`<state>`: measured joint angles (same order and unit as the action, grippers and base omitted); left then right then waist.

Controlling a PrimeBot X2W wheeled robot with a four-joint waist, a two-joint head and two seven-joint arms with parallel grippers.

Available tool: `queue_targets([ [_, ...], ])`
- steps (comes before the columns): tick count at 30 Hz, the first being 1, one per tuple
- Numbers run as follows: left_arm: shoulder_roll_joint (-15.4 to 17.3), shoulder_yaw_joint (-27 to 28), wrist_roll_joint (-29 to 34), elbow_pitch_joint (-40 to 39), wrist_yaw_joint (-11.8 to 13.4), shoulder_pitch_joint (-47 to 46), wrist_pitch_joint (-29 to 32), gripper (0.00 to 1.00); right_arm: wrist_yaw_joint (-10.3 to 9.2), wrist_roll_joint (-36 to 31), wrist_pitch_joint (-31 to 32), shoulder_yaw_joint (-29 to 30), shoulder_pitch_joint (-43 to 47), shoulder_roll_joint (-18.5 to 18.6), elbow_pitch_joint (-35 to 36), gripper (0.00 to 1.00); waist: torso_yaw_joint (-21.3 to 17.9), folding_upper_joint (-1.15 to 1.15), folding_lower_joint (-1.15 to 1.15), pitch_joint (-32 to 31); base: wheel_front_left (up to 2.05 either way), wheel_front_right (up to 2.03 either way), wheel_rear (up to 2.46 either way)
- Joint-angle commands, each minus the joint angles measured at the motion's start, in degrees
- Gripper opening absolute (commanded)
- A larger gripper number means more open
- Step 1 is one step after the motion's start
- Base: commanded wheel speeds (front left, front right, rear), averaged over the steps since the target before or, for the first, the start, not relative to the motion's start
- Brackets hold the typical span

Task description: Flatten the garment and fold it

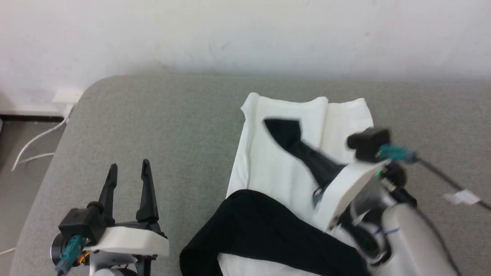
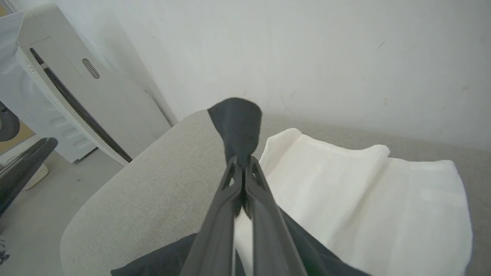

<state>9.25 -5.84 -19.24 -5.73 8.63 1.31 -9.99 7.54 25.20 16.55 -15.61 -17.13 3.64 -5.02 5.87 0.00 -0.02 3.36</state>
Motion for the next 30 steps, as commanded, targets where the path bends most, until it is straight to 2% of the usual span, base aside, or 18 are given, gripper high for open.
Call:
queue_targets([
  [1,0.24,-0.25,-0.25,-0.35,0.08,0.62,0.46,1.00,-0.05,0.83,0.04,-2.04,1.56,-0.25,-0.40,0.00,-1.13,0.00,0.02,-1.85,0.00,0.00,0.00],
  [6,0.22,-1.43,-0.35,0.05,-0.40,0.47,1.27,1.00,-0.05,4.89,-1.91,-11.15,4.46,-0.72,-5.74,0.00,-0.17,0.00,0.02,-1.82,0.00,0.00,0.00],
  [11,-0.07,-2.15,-0.60,1.25,-0.58,0.68,1.15,1.00,-0.05,7.87,-6.07,-19.20,4.38,-0.75,-14.38,0.00,0.45,0.00,0.02,-1.43,0.00,0.00,0.00],
  [12,-0.17,-2.24,-0.70,1.50,-0.61,0.66,1.08,1.00,-0.05,8.14,-6.32,-20.62,4.07,-0.75,-16.31,0.08,0.55,0.00,0.02,-1.32,0.00,0.00,0.00],
  [13,-0.24,-2.33,-0.75,1.74,-0.64,0.59,0.96,1.00,-0.05,7.96,-6.89,-21.87,3.55,-0.75,-18.01,0.55,0.65,0.00,0.02,-1.13,0.00,0.00,0.00],
  [14,-0.29,-2.41,-0.78,2.00,-0.67,0.49,0.83,1.00,-0.05,8.39,-7.32,-22.92,3.18,-0.75,-19.46,0.93,0.71,0.00,0.02,-0.97,0.00,0.00,0.00],
  [15,-0.36,-2.48,-0.88,2.26,-0.71,0.41,0.73,1.00,-0.05,8.63,-7.72,-24.05,2.70,-0.75,-20.60,1.00,0.73,0.00,0.02,-0.89,0.00,0.00,0.00],
  [20,-0.44,-2.23,-1.26,3.12,-0.55,0.34,0.25,1.00,-0.05,8.76,-12.03,-27.43,0.36,-0.76,-20.75,1.00,0.41,0.00,0.02,-0.43,0.00,0.00,0.00],
  [23,-0.34,-1.87,-1.50,3.58,-0.32,0.45,-0.05,1.00,-0.05,7.78,-16.88,-28.35,-0.99,-0.76,-17.70,1.00,-0.07,0.00,0.02,-0.43,0.00,0.00,0.00],
  [26,-0.20,-1.39,-1.74,3.92,0.05,0.60,-0.19,1.00,-0.05,5.36,-21.07,-25.94,-1.21,-0.76,-14.38,1.00,-0.74,0.00,0.02,-0.73,0.00,0.00,0.00],
  [30,0.01,-0.69,-2.01,4.15,0.69,1.01,-0.31,1.00,-0.05,0.63,-23.95,-17.86,0.92,0.13,-9.29,1.00,-1.72,0.00,0.02,-1.50,0.00,0.00,0.00],
])
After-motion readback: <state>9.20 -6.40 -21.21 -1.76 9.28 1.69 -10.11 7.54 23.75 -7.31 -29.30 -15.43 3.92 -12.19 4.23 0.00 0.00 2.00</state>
